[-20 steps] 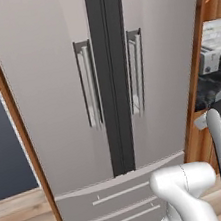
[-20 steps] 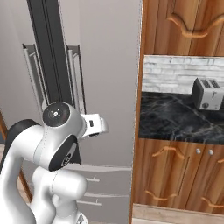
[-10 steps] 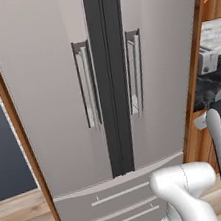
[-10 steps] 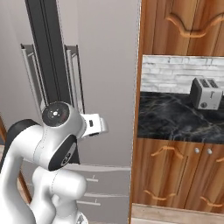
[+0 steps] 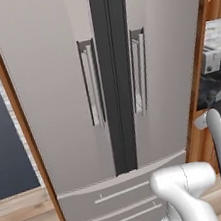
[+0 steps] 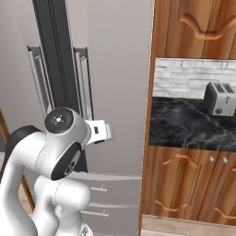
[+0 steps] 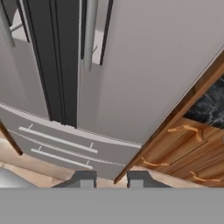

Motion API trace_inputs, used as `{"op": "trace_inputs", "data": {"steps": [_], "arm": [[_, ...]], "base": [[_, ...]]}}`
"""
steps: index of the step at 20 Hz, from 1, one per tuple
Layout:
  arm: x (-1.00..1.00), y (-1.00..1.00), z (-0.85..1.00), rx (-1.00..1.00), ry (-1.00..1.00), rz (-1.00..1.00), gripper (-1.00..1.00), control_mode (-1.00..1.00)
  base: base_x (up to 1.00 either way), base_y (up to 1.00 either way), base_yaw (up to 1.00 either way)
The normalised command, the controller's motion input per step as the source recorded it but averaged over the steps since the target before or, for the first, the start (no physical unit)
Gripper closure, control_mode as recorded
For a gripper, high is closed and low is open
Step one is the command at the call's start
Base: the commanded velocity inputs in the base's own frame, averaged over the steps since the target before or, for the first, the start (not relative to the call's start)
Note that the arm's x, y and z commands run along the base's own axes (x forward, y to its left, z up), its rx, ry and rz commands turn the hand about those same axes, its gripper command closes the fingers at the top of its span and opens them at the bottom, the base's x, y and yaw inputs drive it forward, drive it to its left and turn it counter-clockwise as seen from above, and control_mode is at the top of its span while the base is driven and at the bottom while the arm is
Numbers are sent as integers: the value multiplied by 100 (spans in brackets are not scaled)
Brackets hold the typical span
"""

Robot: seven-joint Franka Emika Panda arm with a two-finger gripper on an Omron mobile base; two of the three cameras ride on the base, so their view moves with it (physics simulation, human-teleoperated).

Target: Place one of the steaks on the plate and the other in the bowl. Then place the bowl in the fridge.

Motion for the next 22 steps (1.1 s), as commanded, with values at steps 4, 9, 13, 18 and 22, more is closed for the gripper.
{"op": "trace_inputs", "data": {"steps": [4,9,13,18,22], "arm": [[0,0,0,0,0,0,100,100],[0,0,0,0,0,0,100,100],[0,0,0,0,0,0,100,100],[2,-12,0,1,0,5,100,-100],[-15,11,28,-3,-4,6,100,-100]], "base": [[-19,22,0],[0,-60,2],[1,-57,10],[5,-36,9],[0,0,0]]}}
